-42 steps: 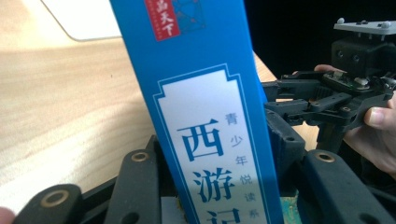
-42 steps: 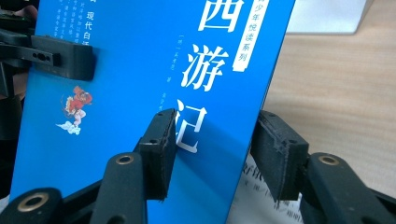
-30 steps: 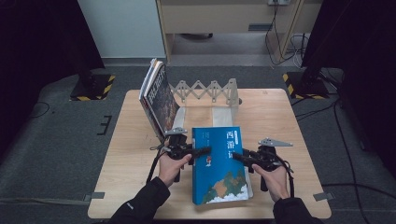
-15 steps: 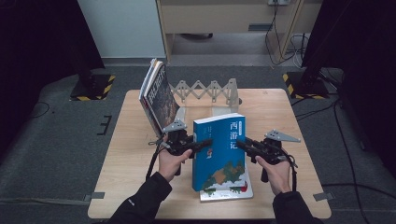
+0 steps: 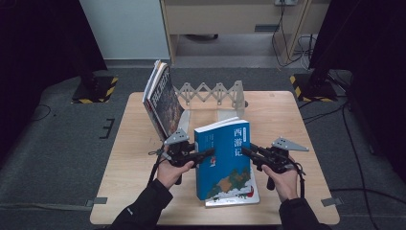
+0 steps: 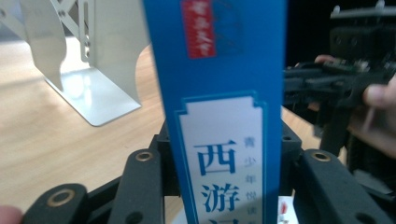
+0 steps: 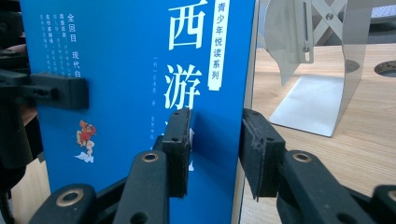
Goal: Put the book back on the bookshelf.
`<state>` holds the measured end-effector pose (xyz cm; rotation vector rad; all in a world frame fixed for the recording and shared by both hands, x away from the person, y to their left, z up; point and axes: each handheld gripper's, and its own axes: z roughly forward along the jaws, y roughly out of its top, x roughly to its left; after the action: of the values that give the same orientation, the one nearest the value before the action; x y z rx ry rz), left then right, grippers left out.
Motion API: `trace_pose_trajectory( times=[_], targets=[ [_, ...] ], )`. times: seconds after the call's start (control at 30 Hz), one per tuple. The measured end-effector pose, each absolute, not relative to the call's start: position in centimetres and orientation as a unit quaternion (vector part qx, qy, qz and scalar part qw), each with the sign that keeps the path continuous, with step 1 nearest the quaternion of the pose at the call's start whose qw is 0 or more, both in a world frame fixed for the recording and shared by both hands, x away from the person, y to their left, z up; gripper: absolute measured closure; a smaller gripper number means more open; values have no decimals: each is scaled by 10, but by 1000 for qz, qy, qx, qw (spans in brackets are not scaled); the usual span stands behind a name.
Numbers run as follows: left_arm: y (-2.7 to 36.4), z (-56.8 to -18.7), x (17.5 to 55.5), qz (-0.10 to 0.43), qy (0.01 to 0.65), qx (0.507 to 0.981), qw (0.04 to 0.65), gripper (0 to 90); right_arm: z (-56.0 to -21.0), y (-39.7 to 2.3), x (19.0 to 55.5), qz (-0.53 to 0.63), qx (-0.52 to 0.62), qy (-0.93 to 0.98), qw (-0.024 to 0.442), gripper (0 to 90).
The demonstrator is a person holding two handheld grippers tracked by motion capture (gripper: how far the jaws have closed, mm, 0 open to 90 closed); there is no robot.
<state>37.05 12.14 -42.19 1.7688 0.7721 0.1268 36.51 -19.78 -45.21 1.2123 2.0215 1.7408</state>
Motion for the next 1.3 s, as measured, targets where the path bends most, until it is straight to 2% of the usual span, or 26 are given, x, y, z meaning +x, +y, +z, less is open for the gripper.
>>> trace_pose_trajectory(
  times=[0.37,0.47,0.63,0.93,1.3],
  targets=[
    [124,-426,370,36,340,738,582,593,-457,-197,366,594,410,684,103,628],
    [123,-426,369,38,336,738,584,597,-465,-196,367,581,414,695,90,580],
    [125,-428,370,33,343,734,585,596,-472,-194,368,571,419,702,70,578],
    [122,-423,370,20,342,731,590,610,-465,-195,371,577,429,689,90,685],
    [119,-416,362,56,322,742,585,603,-459,-196,372,590,412,685,111,706]
  ],
)
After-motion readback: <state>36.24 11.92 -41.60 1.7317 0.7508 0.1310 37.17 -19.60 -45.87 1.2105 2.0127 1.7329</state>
